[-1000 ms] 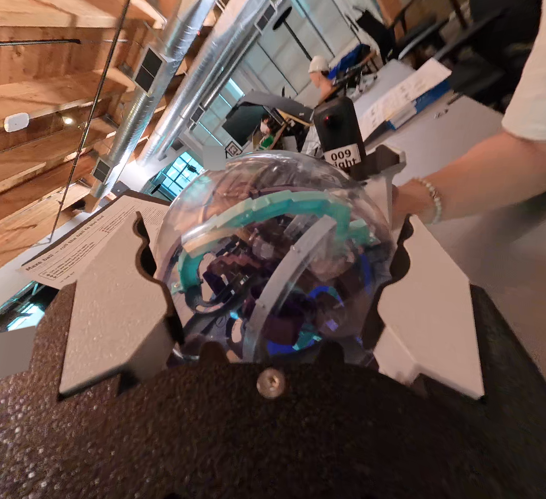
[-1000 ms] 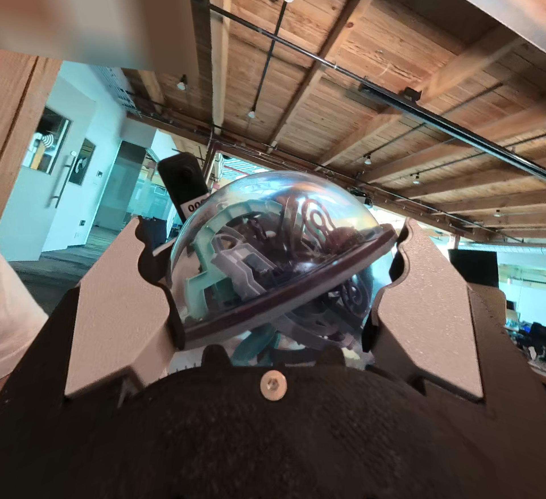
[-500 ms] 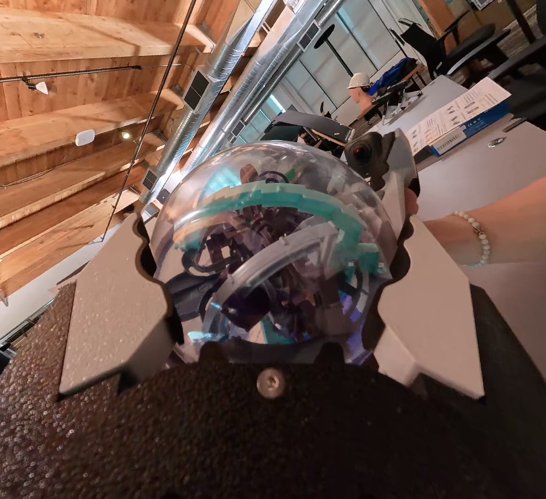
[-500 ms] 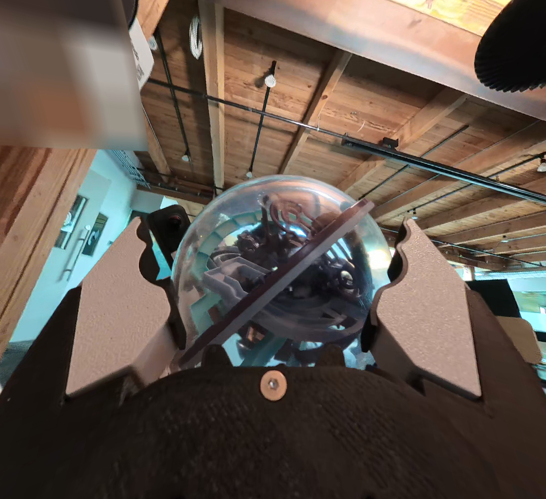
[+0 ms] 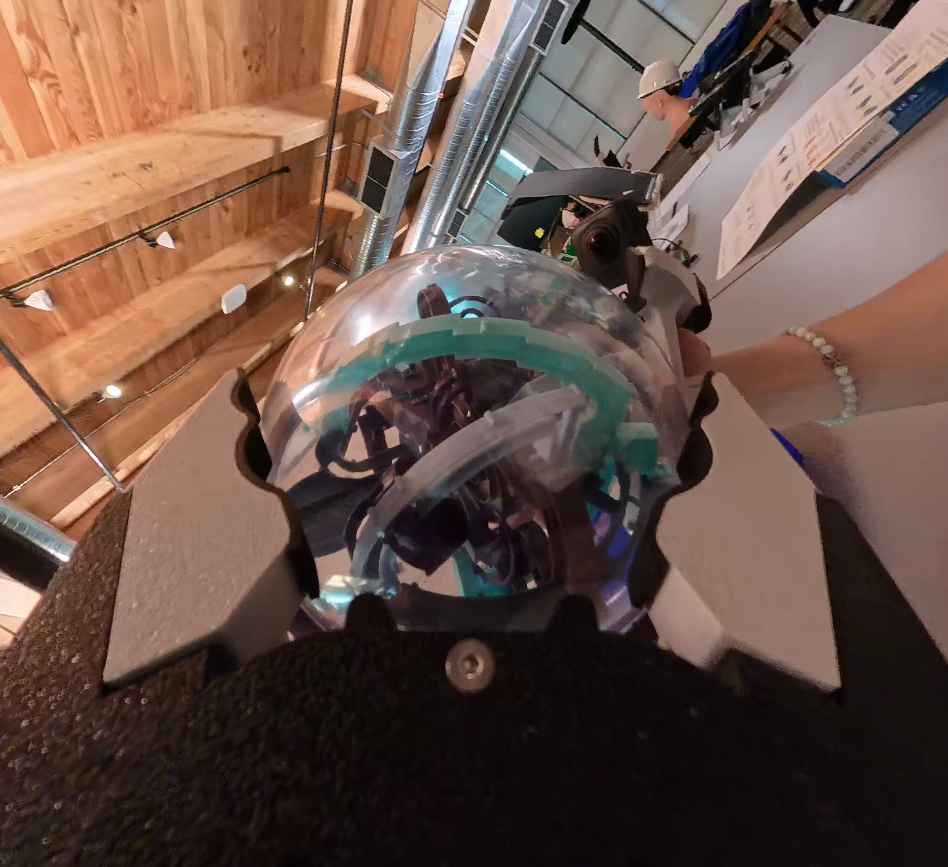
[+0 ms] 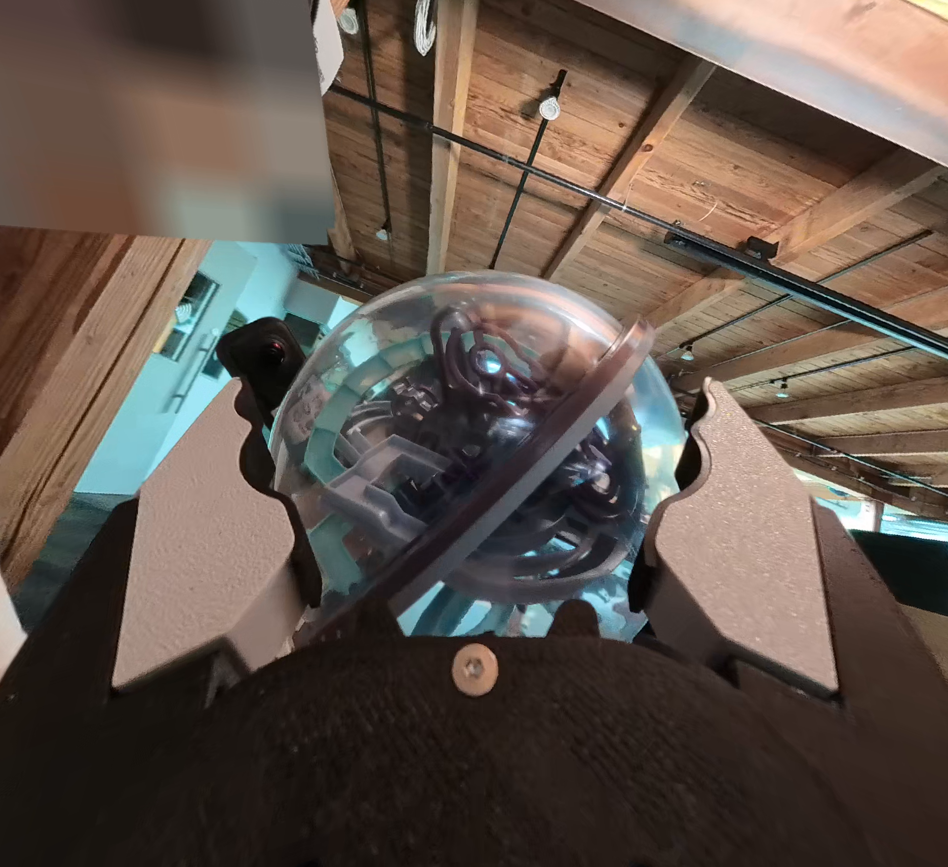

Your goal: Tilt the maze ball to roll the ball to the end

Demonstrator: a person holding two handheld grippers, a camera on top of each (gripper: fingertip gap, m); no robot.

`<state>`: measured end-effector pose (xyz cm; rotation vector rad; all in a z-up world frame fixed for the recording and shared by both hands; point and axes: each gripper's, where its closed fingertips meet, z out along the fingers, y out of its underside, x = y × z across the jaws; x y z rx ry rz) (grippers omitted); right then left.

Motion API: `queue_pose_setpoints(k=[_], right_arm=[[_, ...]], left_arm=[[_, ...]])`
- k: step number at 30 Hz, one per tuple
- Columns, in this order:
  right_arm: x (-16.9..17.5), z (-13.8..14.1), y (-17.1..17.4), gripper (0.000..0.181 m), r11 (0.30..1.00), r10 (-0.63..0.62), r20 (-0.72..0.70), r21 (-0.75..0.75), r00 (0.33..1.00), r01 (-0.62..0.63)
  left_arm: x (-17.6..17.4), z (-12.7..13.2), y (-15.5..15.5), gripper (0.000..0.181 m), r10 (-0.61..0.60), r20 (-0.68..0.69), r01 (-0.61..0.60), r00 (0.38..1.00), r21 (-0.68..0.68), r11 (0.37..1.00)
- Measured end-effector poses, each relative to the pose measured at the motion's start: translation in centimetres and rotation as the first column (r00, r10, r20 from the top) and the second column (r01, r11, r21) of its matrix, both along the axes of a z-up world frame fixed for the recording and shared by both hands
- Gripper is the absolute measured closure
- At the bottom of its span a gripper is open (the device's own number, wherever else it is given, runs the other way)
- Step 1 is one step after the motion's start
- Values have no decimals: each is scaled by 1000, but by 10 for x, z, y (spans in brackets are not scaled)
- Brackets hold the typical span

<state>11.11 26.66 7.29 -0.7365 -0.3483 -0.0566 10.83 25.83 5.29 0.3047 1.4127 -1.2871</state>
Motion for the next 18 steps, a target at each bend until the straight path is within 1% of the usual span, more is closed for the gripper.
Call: queue_pose_setpoints(k=[3, 6, 9, 13, 18], right_arm=[[5, 2, 9, 24, 999, 43, -31, -8, 999, -43], [13, -1, 15, 24, 997, 80, -96, 20, 992, -79], [22, -4, 20, 24, 995, 100, -151, 2, 983, -101], [33, -3, 17, 24, 990, 142, -239, 25, 961, -140], [49, 2, 14, 24, 986, 166, -350, 57, 922, -156]], left_arm=[[2, 3, 9, 23, 5, -3, -5, 1000, -32, 999], [7, 3, 14, 23, 20, -17, -21, 1000, -42, 999], [14, 0, 18, 23, 34, -48, -36, 998, -50, 998], [19, 3, 16, 25, 16, -54, -20, 998, -74, 997], [20, 16, 15, 28, -40, -46, 32, 998, -164, 986]])
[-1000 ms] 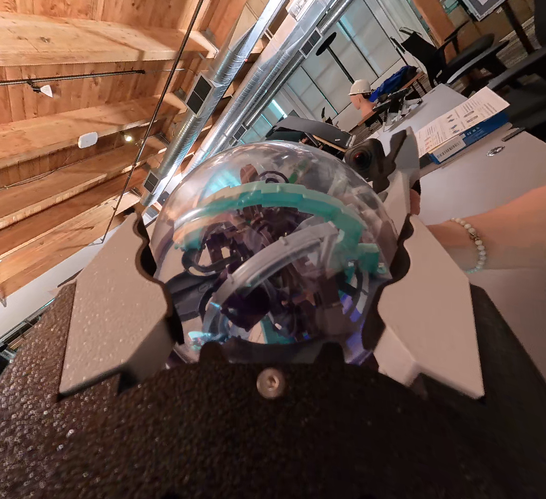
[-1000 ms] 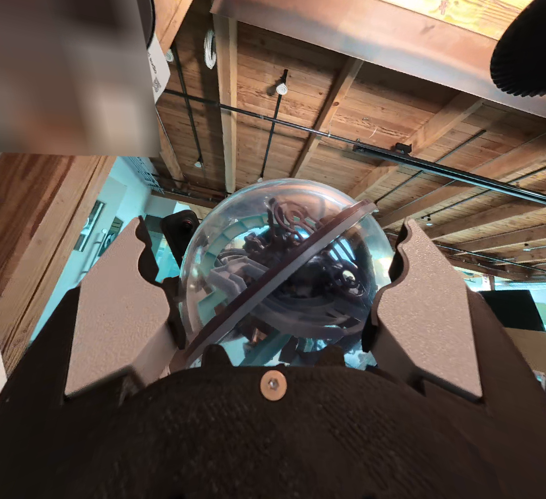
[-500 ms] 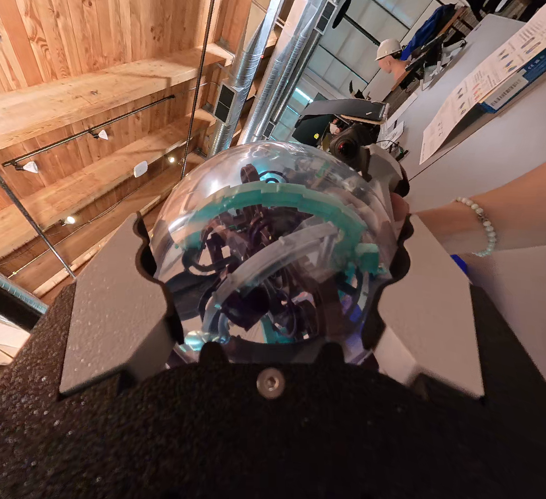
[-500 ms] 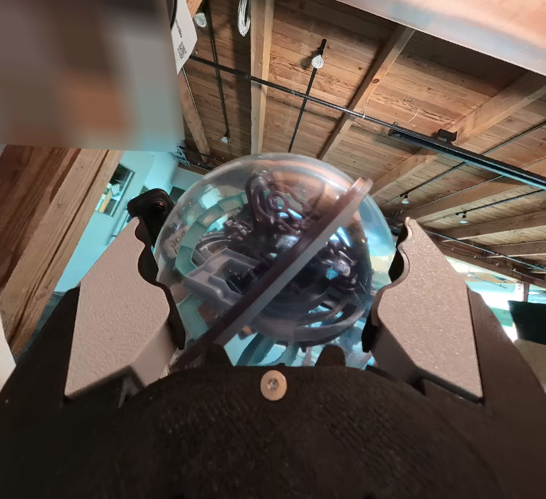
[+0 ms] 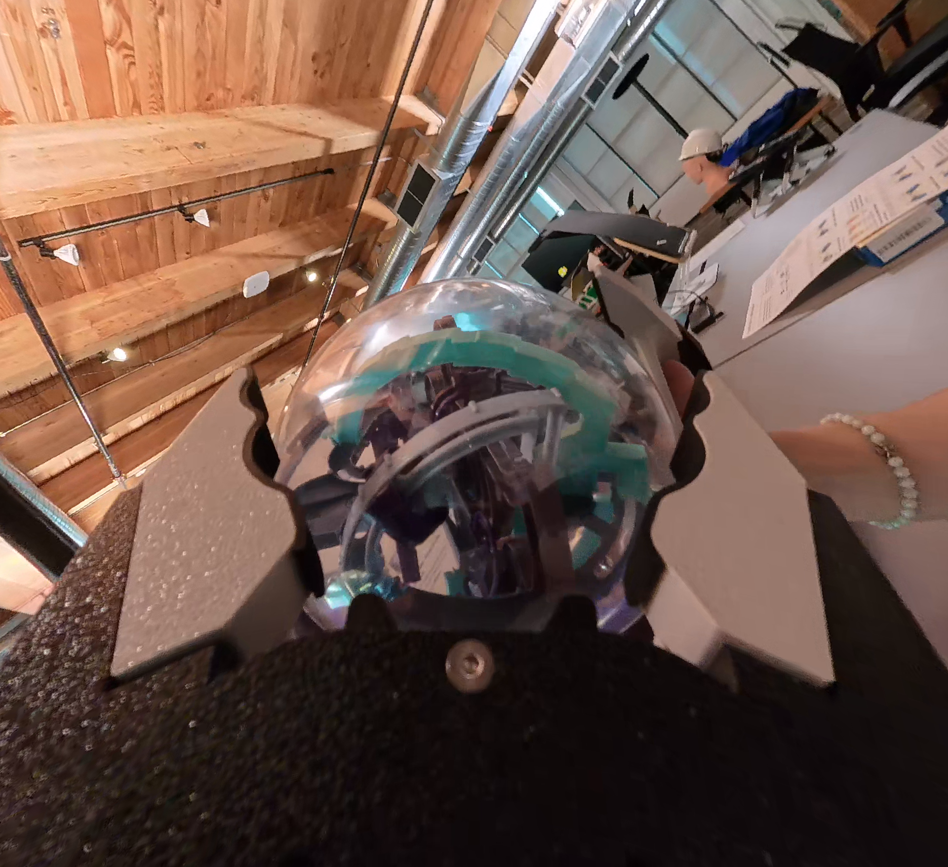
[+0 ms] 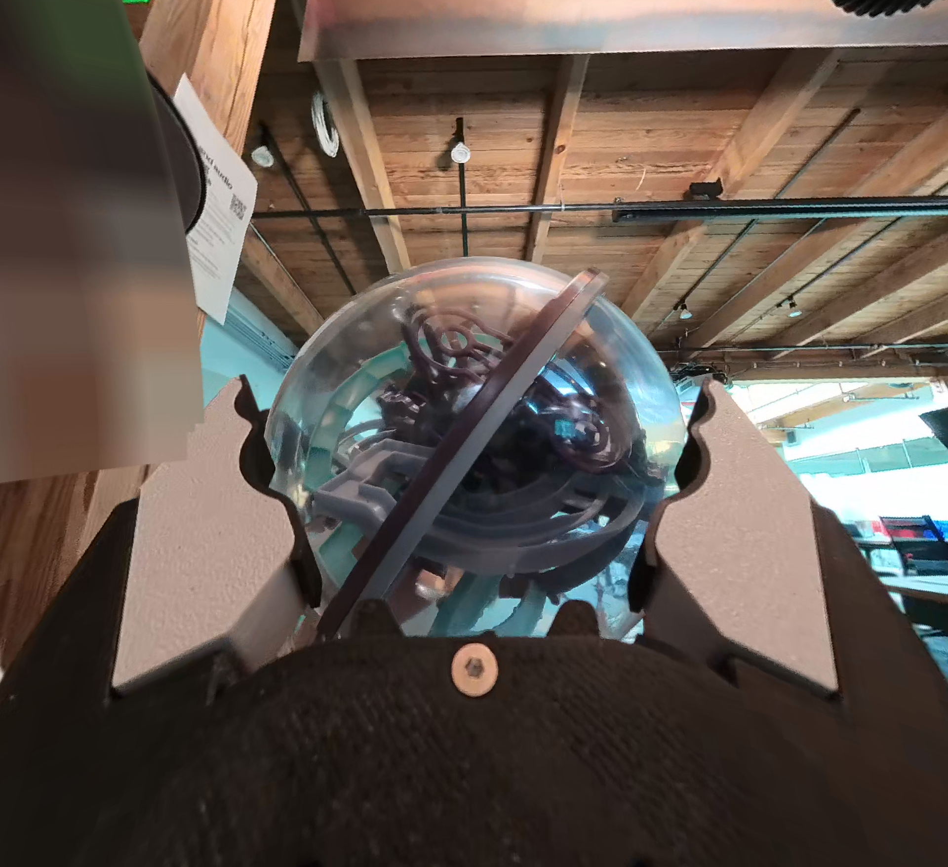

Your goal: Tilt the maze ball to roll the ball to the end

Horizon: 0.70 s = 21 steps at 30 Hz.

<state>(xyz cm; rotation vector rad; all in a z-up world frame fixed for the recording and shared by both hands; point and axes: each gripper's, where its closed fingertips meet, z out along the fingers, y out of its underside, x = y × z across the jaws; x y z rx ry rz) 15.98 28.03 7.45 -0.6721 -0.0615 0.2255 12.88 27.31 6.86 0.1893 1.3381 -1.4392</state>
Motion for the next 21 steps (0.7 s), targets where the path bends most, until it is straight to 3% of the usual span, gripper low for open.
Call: queue_pose_setpoints(k=[7, 21], right_arm=[[-1, 7, -6, 24, 998, 66, -43, 18, 997, -66], [-15, 22, -16, 24, 999, 40, 25, -14, 999, -40]], left_arm=[[-16, 13, -2, 35, -68, 55, 72, 996, -62, 995], [-30, 24, -10, 35, -92, 113, 103, 989, -96, 990]])
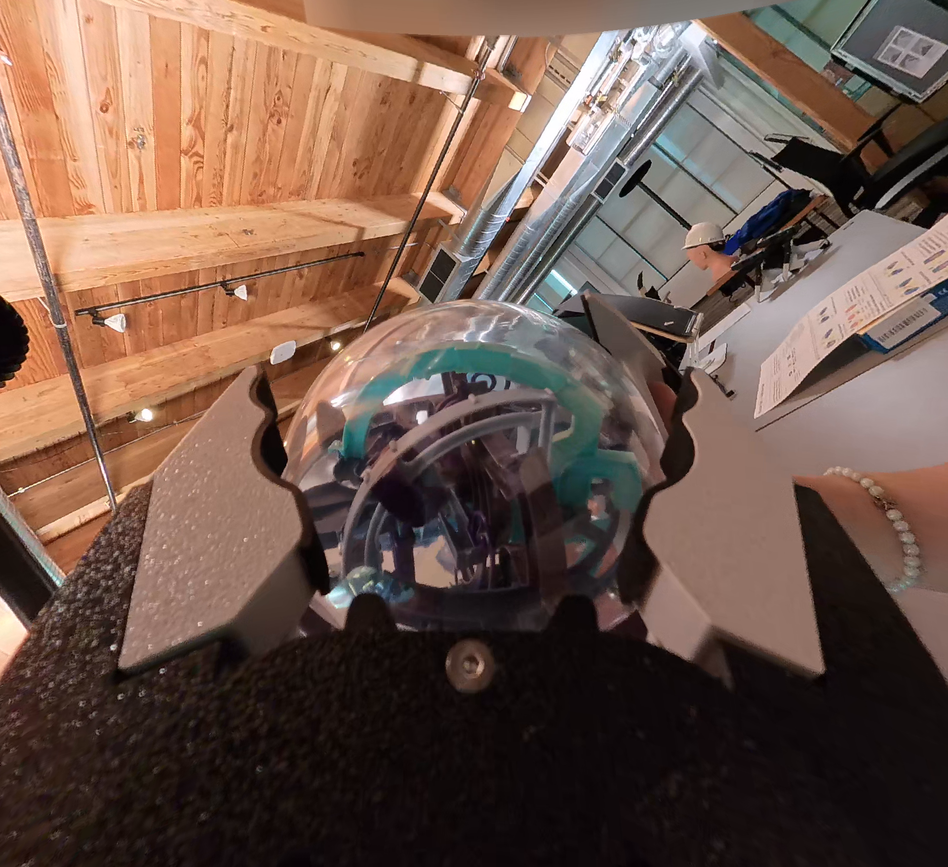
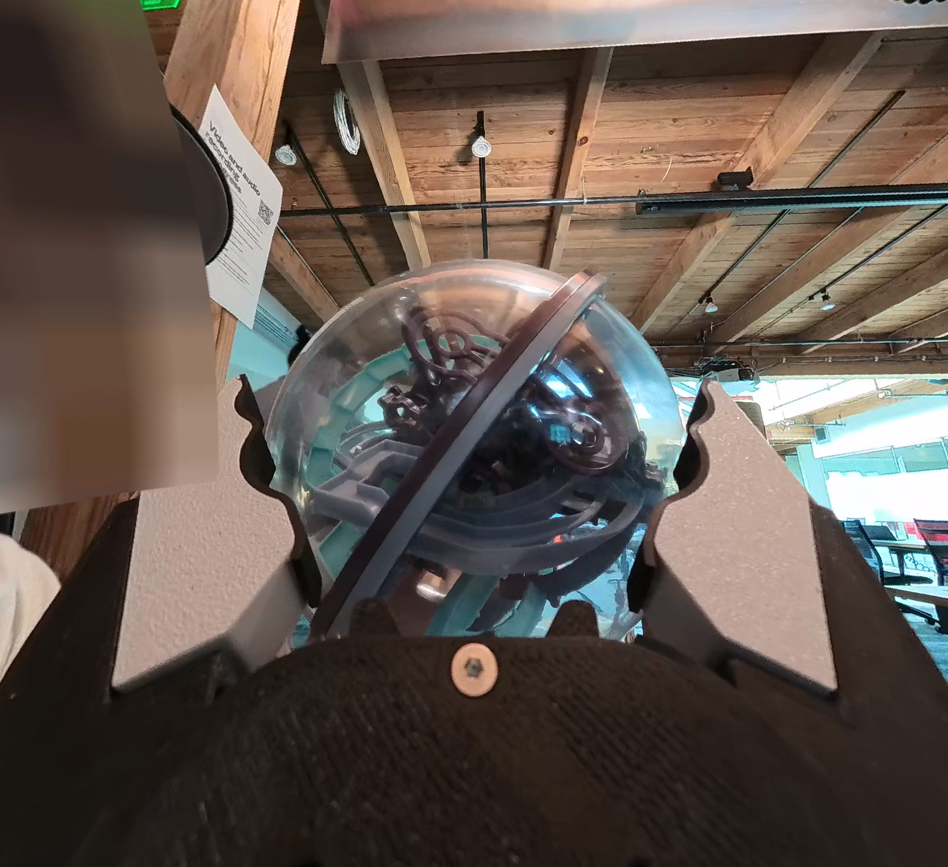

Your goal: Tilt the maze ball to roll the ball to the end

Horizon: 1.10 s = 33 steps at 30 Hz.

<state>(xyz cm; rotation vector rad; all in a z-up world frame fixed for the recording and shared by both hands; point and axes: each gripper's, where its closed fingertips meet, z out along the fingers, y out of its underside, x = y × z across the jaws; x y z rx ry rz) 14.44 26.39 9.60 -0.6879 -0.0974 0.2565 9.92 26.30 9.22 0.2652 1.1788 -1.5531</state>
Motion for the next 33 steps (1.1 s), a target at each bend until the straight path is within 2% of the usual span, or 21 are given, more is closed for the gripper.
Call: queue_pose_setpoints(k=[5, 15, 33], right_arm=[[-9, 1, -9, 24, 1000, 10, 83, 24, 997, -12], [-1, -1, -6, 24, 1000, 0, 41, 14, 999, 0], [-8, -6, -1, 25, 998, -61, 128, 29, 990, 58]], left_arm=[[-5, -4, -12, 34, 29, 52, -32, 998, 53, 998], [5, -5, -8, 31, 38, 16, -38, 999, 29, 999], [8, -15, -6, 27, 59, 38, -63, 998, 98, 993]])
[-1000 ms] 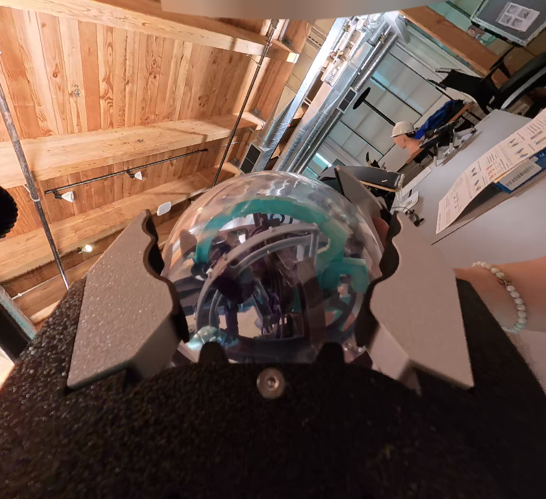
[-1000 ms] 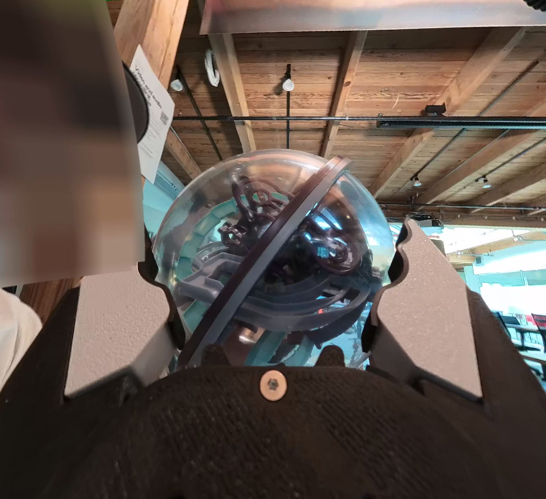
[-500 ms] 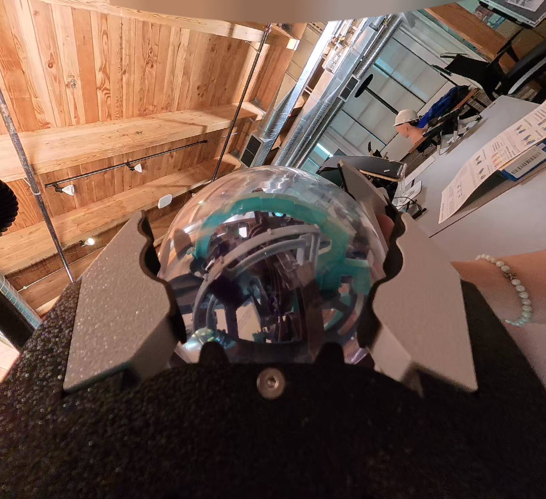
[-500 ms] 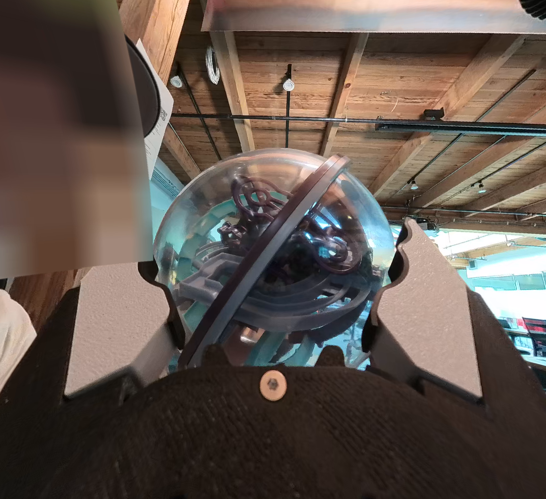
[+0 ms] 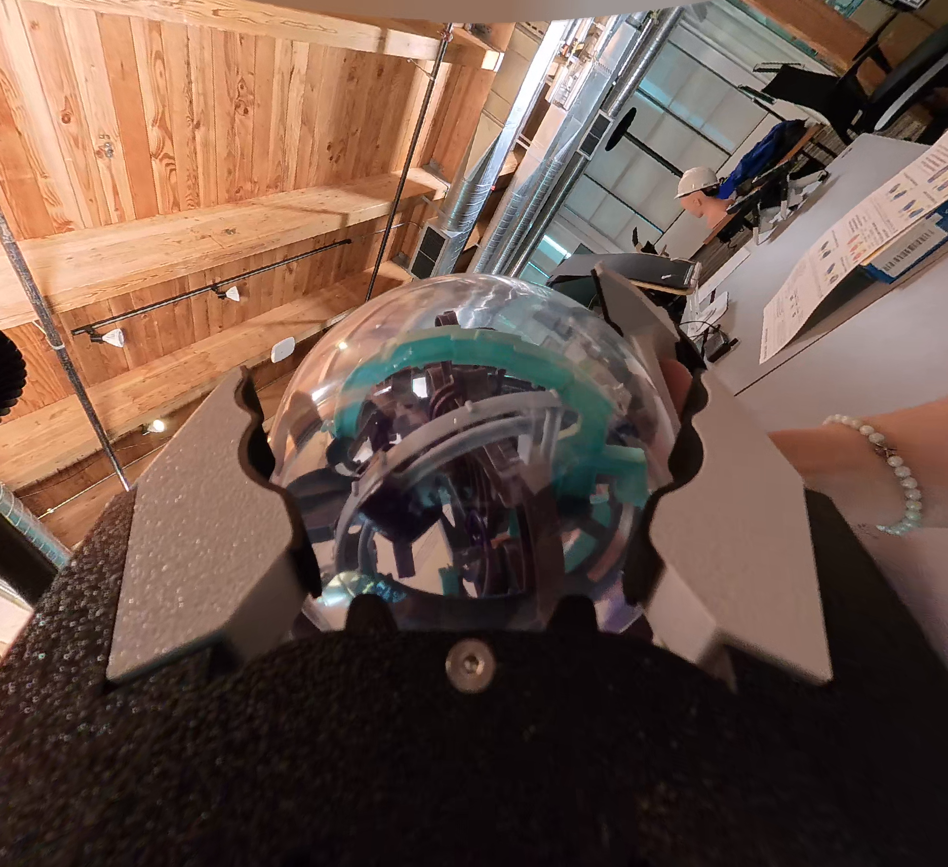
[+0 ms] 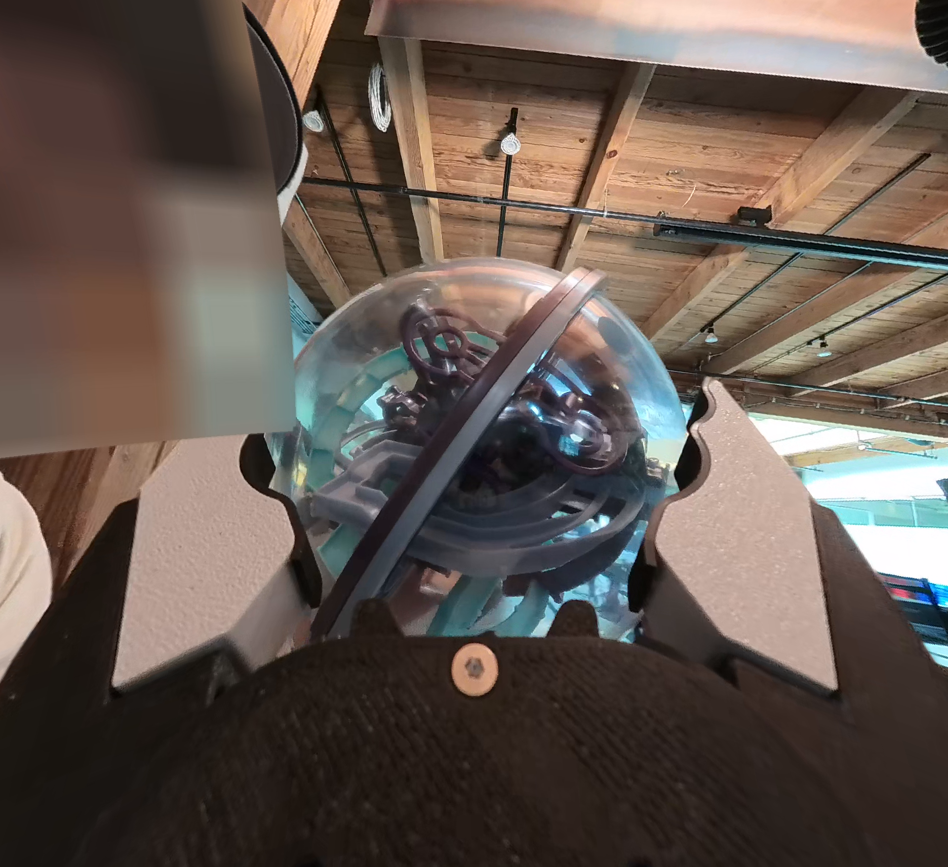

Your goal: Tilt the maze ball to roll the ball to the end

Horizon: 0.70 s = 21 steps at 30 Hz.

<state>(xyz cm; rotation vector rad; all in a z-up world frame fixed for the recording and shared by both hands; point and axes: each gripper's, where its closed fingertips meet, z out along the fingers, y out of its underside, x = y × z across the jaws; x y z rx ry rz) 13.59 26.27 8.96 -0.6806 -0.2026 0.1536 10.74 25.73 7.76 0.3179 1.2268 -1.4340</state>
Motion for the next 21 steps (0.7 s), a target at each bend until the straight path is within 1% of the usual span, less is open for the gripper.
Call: queue_pose_setpoints(k=[4, 8, 12, 21], right_arm=[[1, 1, -5, 25, 997, 71, -28, 27, 997, -70], [9, 2, -8, 25, 991, 133, -89, 43, 987, -130], [17, 1, -7, 25, 987, 159, -139, 47, 977, -154], [20, 2, -9, 25, 982, 188, -165, 61, 968, -180]], left_arm=[[-5, 1, -5, 29, 14, 30, -14, 999, 12, 1000], [-5, 5, -7, 31, 13, 28, -12, 1000, -17, 1000], [-2, 7, -5, 34, 7, 11, -7, 1000, -42, 999], [-3, 10, -7, 36, 13, 8, -13, 1000, -53, 998]])
